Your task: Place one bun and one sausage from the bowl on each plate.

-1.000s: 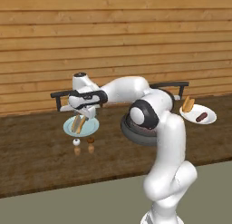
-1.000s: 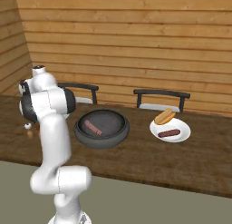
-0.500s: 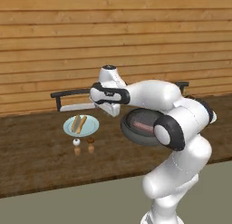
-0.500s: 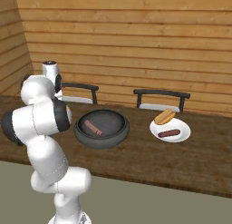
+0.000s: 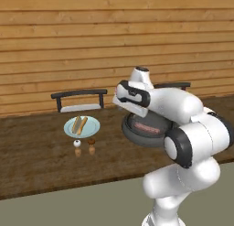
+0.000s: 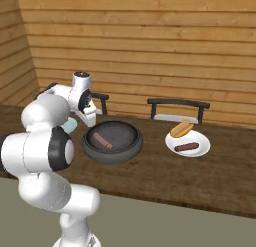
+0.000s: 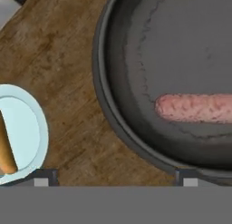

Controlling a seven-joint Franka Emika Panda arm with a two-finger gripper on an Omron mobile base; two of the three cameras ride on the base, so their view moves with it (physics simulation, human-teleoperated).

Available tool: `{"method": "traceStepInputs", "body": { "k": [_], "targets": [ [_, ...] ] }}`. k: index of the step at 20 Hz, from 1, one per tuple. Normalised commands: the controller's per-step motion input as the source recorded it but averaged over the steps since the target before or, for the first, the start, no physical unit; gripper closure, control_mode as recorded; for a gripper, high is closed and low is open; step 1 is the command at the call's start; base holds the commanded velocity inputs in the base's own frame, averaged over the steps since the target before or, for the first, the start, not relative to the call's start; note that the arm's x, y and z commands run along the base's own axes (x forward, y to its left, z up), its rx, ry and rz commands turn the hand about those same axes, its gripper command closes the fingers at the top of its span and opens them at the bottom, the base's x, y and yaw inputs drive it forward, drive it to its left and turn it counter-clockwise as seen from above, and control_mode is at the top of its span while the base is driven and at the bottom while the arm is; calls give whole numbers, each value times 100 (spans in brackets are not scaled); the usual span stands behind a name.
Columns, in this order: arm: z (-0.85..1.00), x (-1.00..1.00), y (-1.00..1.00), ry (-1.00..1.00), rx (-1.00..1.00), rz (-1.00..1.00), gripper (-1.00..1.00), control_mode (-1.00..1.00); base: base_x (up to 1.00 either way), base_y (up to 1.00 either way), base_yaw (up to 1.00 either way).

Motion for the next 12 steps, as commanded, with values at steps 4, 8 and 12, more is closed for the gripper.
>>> {"method": "traceStepInputs", "body": {
  "k": [4, 8, 12],
  "targets": [
    [-2, 0, -99, 0, -3, 51, -100, -100, 0, 0, 0],
    [-36, 9, -57, 0, -11, 63, -100, -100, 0, 0, 0],
    [-48, 1, -25, -4, -15, 68, -100, -100, 0, 0, 0]
  ]
}}
